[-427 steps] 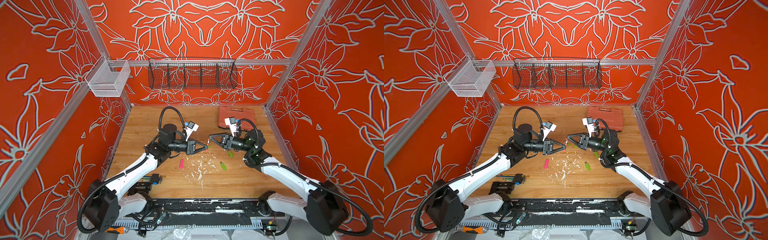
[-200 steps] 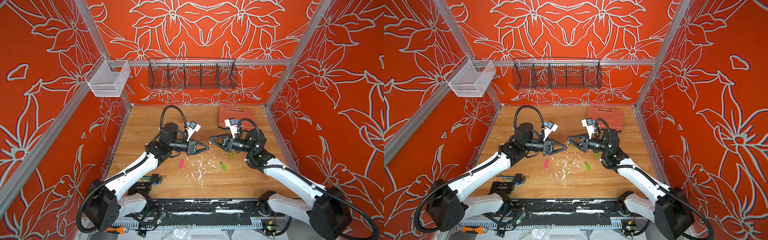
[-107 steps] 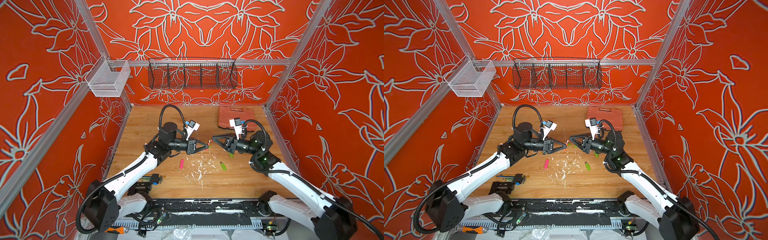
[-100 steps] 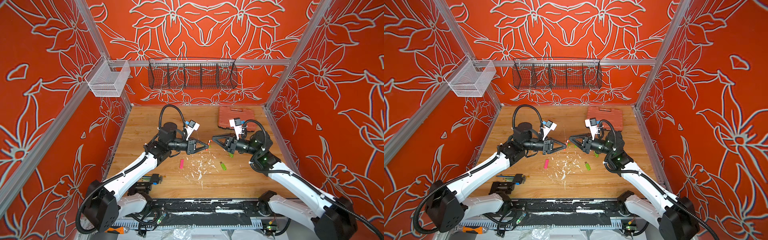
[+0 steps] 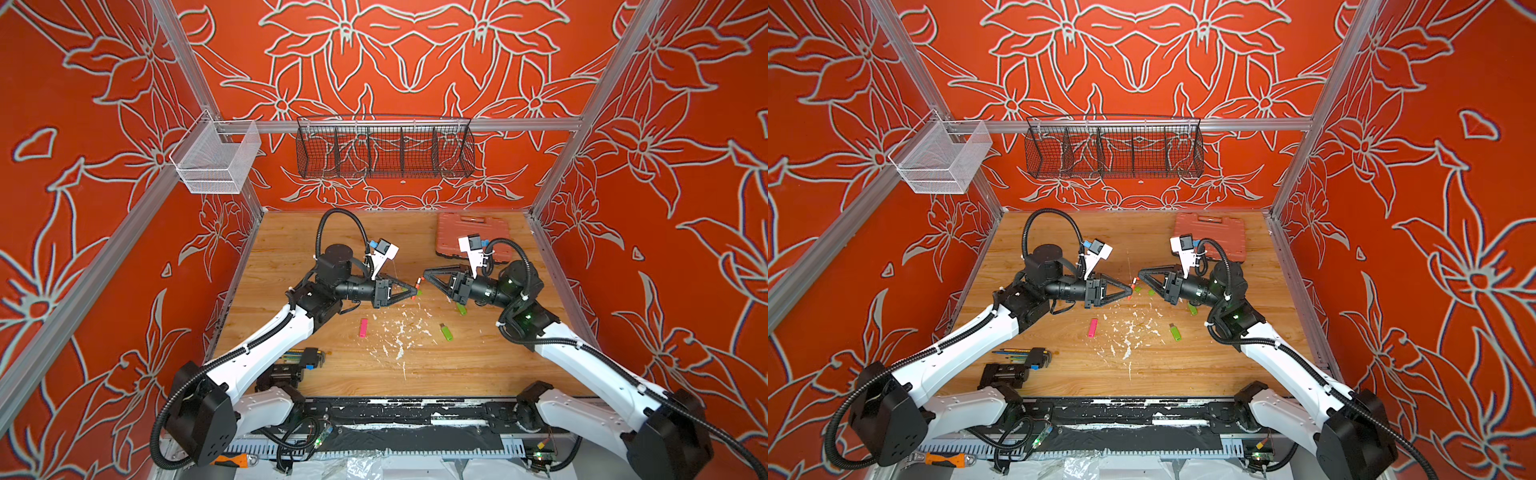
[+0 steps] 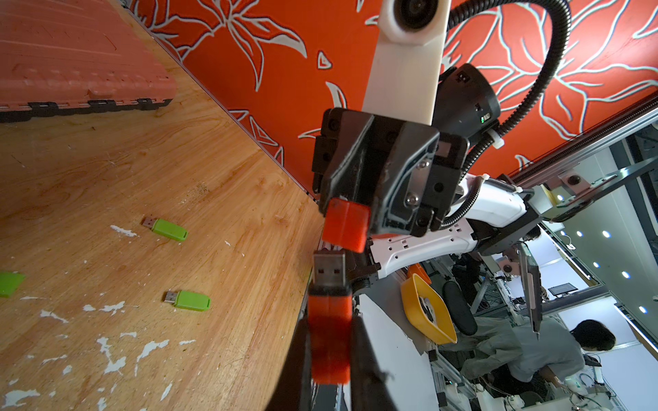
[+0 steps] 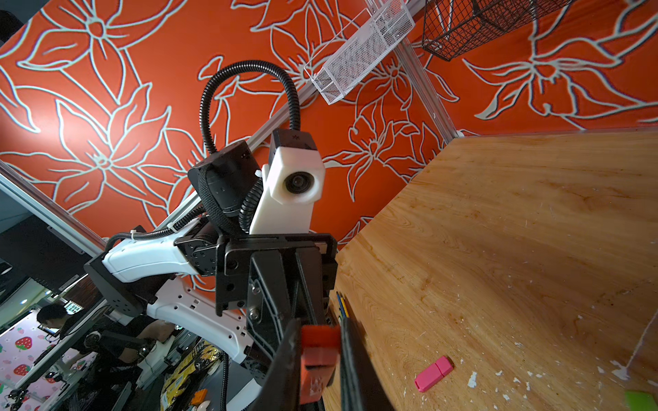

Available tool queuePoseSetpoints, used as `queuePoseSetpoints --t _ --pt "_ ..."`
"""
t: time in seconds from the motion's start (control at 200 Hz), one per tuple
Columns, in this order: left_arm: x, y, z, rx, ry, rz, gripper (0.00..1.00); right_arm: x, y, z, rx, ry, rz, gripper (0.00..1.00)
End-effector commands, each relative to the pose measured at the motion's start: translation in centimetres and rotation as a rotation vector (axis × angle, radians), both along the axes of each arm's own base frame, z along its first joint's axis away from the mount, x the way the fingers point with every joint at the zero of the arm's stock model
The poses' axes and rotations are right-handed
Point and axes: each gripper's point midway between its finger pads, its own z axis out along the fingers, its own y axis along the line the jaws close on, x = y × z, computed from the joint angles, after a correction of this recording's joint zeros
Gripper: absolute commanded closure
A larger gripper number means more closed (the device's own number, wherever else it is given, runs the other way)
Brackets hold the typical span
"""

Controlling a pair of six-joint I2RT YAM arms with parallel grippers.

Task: Close the usb drive cover
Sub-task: Close the cover of the USB drive.

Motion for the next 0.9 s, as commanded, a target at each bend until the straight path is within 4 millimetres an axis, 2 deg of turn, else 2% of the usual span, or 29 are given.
queuePoseSetpoints --t 0.0,0.245,0.576,0.826,0.891 --pt "-0.3 0.1 1.4 -0.031 -0.045 -0.01 0.98 0.0 0.1 2.2 0.03 -0.073 0.014 0.86" --pt "-0.2 -0.1 1.6 -0.045 -0.048 -0.021 0.98 -1.0 0.8 2.0 0.043 -0.064 0.105 0.85" --pt "-0.3 0.0 1.7 -0.041 -0.053 -0.018 0.98 -1.9 0.8 1.3 0.007 -0.062 0.141 0.85" --pt "0.0 -0.2 3.9 -0.089 -0.134 -0.014 0.98 -1.9 0.8 1.5 0.039 -0.054 0.146 0.85" --pt "0.3 -0.3 4.6 -0.109 -0.162 -0.009 0.98 -1.9 0.8 1.8 0.051 -0.058 0.145 0.8"
